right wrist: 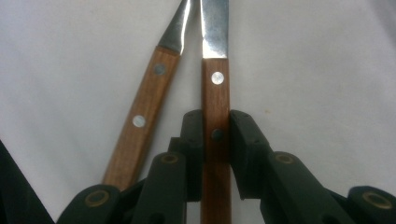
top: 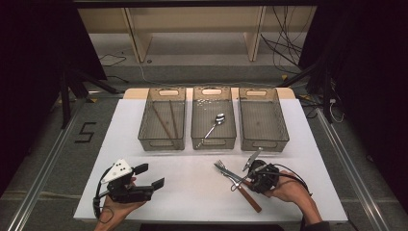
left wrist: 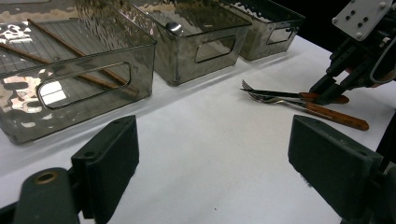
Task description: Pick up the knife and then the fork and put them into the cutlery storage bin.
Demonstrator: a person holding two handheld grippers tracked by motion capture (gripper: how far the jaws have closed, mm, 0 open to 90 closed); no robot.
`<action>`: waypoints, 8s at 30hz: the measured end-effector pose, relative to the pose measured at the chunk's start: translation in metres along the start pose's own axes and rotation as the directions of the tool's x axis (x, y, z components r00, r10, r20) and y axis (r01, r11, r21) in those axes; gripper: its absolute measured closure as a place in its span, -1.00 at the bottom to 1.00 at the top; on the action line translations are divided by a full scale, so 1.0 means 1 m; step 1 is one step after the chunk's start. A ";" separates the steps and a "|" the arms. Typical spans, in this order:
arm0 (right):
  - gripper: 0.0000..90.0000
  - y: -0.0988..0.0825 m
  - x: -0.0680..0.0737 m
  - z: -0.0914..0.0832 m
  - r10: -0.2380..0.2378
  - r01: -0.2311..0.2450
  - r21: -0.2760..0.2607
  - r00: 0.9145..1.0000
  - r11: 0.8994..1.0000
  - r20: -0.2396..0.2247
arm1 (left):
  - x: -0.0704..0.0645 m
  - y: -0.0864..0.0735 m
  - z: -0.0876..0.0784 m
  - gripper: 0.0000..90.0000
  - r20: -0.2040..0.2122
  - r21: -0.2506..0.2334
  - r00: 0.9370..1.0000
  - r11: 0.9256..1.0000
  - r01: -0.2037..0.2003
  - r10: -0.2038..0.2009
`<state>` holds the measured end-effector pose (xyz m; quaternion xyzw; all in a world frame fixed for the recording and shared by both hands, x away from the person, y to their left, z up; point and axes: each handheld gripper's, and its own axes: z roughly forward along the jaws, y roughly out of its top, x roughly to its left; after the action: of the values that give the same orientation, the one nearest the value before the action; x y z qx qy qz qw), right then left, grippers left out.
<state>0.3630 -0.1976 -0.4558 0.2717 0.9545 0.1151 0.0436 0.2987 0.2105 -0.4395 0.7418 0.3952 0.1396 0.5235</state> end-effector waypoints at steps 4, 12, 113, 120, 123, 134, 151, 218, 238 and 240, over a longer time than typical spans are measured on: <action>0.71 0.000 -0.001 -0.002 0.008 -0.008 -0.023 1.000 1.000 -0.009 | 0.000 0.000 0.000 -0.65 -0.001 -0.002 1.000 1.000 0.001 -0.001; 0.71 -0.002 -0.007 -0.023 0.047 -0.046 -0.102 0.999 0.994 0.009 | 0.001 0.000 -0.001 -0.65 -0.003 -0.003 1.000 1.000 0.001 -0.001; 0.23 0.051 -0.142 -0.052 0.575 -0.547 -0.371 0.817 0.750 -0.044 | 0.002 0.000 -0.004 -0.65 -0.004 -0.055 1.000 0.998 0.011 -0.011; 0.01 0.049 -0.122 -0.070 0.525 -0.488 -0.418 0.850 0.766 -0.030 | 0.002 0.000 -0.004 -0.65 -0.004 -0.054 1.000 0.998 0.009 -0.010; -0.10 0.047 -0.114 -0.078 0.509 -0.466 -0.436 0.861 0.769 -0.023 | 0.002 0.000 -0.004 -0.65 -0.004 -0.053 1.000 0.999 0.009 -0.010; -0.26 0.039 -0.080 -0.085 0.451 -0.402 -0.469 0.892 0.786 -0.008 | 0.002 0.000 -0.003 -0.65 -0.006 -0.053 1.000 0.999 0.011 -0.011; -0.37 0.019 -0.040 -0.073 0.399 -0.359 -0.430 0.917 0.828 0.002 | 0.002 0.000 -0.004 -0.65 -0.008 -0.057 1.000 0.998 0.009 -0.009; 0.71 0.013 0.035 0.004 0.202 -0.201 -0.025 0.979 0.979 0.018 | 0.001 0.000 -0.004 -0.65 -0.009 -0.058 1.000 0.998 0.003 -0.003; 0.72 0.028 -0.014 -0.064 0.271 -0.256 -0.303 0.963 0.918 0.007 | 0.002 0.000 -0.005 -0.65 -0.012 -0.058 1.000 0.998 0.001 -0.002; 0.72 0.031 -0.021 -0.070 0.284 -0.265 -0.326 0.959 0.907 0.012 | 0.002 0.000 -0.005 -0.65 -0.012 -0.061 1.000 0.998 0.005 -0.006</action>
<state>0.3858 -0.1968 -0.3798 0.3959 0.8735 0.2657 0.0987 0.2968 0.2153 -0.4382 0.7236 0.3960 0.1545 0.5438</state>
